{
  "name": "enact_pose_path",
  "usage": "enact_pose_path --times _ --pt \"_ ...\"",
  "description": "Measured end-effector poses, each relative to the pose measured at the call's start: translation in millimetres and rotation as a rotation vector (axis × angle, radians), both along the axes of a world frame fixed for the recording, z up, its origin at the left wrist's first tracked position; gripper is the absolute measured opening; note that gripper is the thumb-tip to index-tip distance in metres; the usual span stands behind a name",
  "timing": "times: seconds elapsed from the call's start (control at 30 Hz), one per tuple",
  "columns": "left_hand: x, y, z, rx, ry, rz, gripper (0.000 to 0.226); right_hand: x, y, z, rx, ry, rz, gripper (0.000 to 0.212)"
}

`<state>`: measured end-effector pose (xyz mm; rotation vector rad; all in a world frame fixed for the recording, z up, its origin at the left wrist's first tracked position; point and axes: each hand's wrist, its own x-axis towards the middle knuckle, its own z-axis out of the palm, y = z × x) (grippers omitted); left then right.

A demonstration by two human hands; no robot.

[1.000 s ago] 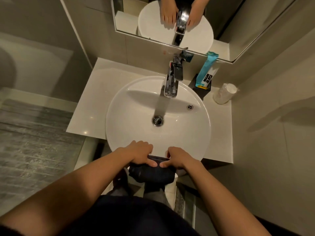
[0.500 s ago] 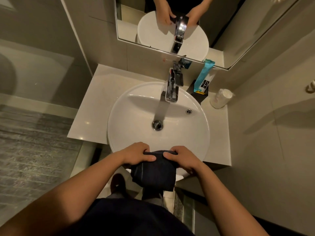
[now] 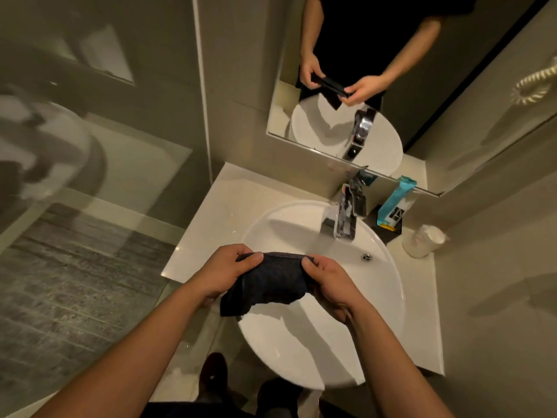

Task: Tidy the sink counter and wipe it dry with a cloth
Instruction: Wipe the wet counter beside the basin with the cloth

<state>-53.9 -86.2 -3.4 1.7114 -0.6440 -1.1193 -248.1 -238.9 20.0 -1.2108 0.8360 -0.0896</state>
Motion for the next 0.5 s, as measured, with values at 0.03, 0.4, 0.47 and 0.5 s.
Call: enact_pose_path --times 0.03,0.4,0.47,0.5 --pt "9.8 0.2 3.8 -0.021 0.008 0.044 0.025 13.1 -0.8 3.0 0.004 -0.016 0.003 0.033" --pt "124.7 -41.5 21.5 -0.063 -0.164 0.340 0.023 164.7 -27.6 10.7 -0.220 0.047 -0.124 0.024" --pt "150.7 -65.1 22.7 -0.073 -0.216 0.359 0.027 194.0 -43.1 8.3 -0.314 0.064 -0.159 0.023" --pt "164.6 -79.1 23.1 -0.075 -0.238 0.363 0.029 209.0 -53.2 6.3 -0.350 0.069 -0.180 0.022"
